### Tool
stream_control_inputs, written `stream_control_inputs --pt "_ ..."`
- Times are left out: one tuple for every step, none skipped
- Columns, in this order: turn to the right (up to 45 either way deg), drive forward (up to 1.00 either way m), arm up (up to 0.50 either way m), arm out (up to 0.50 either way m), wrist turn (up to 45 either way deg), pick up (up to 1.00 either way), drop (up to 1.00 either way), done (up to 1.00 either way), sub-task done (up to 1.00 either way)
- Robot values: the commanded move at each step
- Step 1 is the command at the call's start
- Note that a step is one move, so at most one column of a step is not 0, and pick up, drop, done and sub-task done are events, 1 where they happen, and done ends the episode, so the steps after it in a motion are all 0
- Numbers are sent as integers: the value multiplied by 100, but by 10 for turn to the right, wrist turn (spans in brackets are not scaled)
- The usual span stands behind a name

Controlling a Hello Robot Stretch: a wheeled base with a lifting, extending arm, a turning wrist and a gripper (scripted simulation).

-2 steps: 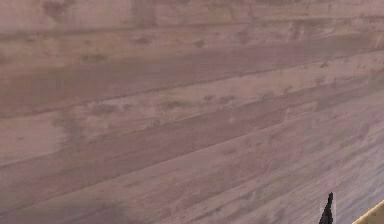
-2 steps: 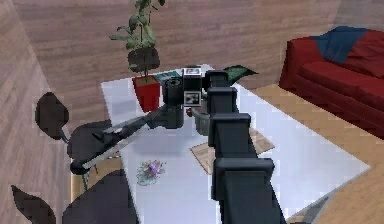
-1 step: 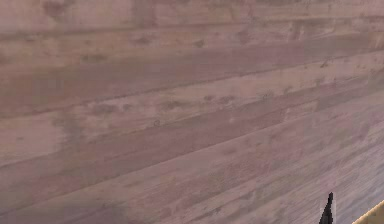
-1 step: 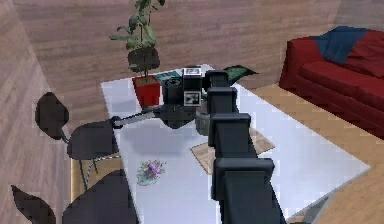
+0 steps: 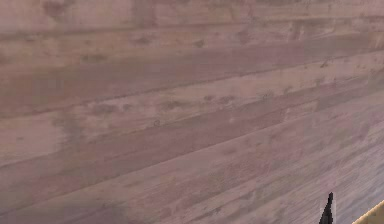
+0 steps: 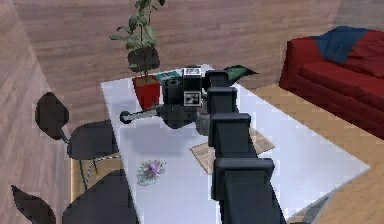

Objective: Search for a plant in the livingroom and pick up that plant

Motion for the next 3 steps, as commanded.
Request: stream_control_inputs --pt "0 0 -30 0 0 0 0 0 0" --pt "0 0 0 0 0 100 0 0 0" --pt "0 0 10 0 0 0 0 0 0"
